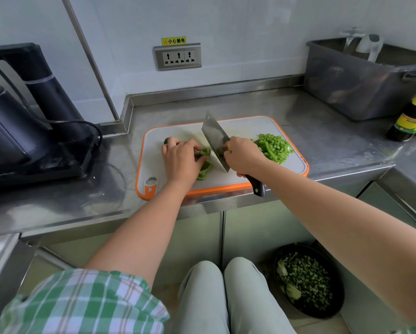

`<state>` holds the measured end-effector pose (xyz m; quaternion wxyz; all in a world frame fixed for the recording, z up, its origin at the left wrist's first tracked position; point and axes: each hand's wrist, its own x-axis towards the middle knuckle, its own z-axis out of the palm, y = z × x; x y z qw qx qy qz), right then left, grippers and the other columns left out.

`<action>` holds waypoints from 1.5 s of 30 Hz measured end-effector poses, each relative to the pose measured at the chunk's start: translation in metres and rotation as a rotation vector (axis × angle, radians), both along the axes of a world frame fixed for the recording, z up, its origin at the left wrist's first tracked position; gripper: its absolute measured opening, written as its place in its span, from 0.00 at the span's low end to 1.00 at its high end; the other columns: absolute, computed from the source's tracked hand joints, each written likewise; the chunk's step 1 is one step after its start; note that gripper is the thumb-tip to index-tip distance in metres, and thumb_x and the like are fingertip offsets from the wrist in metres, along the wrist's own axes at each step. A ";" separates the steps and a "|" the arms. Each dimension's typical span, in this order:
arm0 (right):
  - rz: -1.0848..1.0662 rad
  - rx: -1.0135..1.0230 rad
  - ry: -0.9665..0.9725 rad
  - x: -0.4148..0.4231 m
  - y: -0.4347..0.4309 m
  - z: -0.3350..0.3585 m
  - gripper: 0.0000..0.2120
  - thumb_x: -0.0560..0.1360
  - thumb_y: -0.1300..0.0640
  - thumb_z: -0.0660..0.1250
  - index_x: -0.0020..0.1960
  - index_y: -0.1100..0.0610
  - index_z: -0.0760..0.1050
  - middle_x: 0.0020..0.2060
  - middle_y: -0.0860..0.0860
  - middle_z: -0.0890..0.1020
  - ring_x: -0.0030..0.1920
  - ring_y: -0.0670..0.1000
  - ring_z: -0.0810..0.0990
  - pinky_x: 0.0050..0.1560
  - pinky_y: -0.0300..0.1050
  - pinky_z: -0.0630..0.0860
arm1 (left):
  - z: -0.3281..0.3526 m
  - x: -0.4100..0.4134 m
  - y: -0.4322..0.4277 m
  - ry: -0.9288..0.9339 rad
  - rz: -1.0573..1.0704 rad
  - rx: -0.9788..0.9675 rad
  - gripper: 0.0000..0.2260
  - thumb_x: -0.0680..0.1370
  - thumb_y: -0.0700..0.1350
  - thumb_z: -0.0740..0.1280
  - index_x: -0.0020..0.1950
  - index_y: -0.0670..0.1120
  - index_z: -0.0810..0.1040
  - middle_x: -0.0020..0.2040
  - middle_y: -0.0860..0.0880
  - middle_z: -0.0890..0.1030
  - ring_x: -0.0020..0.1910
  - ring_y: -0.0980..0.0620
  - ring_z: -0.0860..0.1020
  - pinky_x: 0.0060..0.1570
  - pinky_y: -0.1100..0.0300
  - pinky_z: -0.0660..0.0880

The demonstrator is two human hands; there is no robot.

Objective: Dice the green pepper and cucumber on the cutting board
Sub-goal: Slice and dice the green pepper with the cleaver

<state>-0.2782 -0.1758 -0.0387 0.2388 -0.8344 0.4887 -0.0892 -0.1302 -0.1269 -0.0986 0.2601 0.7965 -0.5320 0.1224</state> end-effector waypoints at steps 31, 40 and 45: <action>-0.266 0.114 -0.310 -0.046 -0.027 0.001 0.07 0.78 0.62 0.54 0.53 0.62 0.67 0.35 0.57 0.74 0.22 0.52 0.75 0.19 0.37 0.67 | 0.010 -0.035 -0.030 -0.127 -0.257 0.143 0.15 0.79 0.48 0.63 0.66 0.50 0.74 0.63 0.49 0.76 0.62 0.44 0.70 0.58 0.52 0.64; -0.232 0.154 -0.275 -0.050 -0.030 -0.008 0.07 0.79 0.60 0.55 0.55 0.61 0.67 0.34 0.55 0.74 0.22 0.51 0.74 0.20 0.38 0.69 | 0.002 -0.020 -0.034 -0.231 0.037 0.194 0.12 0.78 0.39 0.61 0.59 0.47 0.77 0.58 0.45 0.76 0.59 0.42 0.69 0.56 0.52 0.64; -0.233 0.186 -0.254 -0.048 -0.031 -0.009 0.07 0.81 0.55 0.58 0.52 0.60 0.67 0.34 0.56 0.76 0.18 0.50 0.73 0.18 0.38 0.68 | 0.005 -0.031 -0.047 -0.180 -0.227 0.189 0.26 0.77 0.35 0.61 0.74 0.52 0.67 0.72 0.50 0.69 0.68 0.45 0.64 0.61 0.52 0.61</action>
